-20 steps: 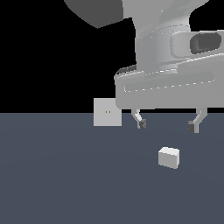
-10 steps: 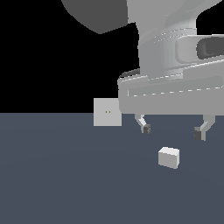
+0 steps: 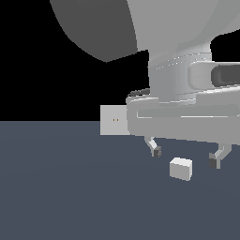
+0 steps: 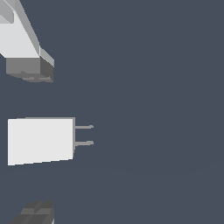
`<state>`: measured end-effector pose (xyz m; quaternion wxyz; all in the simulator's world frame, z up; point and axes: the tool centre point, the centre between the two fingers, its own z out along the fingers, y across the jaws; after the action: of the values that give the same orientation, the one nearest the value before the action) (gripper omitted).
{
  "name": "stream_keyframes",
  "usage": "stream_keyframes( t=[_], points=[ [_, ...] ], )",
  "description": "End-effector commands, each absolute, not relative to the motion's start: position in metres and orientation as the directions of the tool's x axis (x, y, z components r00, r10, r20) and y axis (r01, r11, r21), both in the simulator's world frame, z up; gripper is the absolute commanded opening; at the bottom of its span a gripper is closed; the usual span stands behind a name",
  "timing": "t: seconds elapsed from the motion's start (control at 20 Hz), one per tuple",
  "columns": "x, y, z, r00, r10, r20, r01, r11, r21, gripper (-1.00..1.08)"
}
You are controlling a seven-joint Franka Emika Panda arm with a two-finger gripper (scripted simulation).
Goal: Plug the charger into the wall socket.
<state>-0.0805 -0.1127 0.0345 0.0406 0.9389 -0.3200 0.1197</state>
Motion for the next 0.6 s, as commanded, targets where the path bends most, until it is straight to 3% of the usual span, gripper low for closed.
stream_keyframes(
  t=[0.0, 0.35, 0.4, 0.55],
  points=[
    [-0.081, -0.113, 0.024, 0.766, -0.592, 0.251, -0.611, -0.791, -0.001, 1.0],
    [-0.081, -0.113, 0.012, 0.766, -0.592, 0.251, -0.612, -0.791, -0.001, 1.0],
    [-0.081, -0.113, 0.012, 0.766, -0.592, 0.251, -0.612, -0.791, -0.001, -1.0],
    [-0.081, -0.113, 0.012, 0.766, -0.592, 0.251, -0.612, -0.791, -0.001, -1.0]
  ],
)
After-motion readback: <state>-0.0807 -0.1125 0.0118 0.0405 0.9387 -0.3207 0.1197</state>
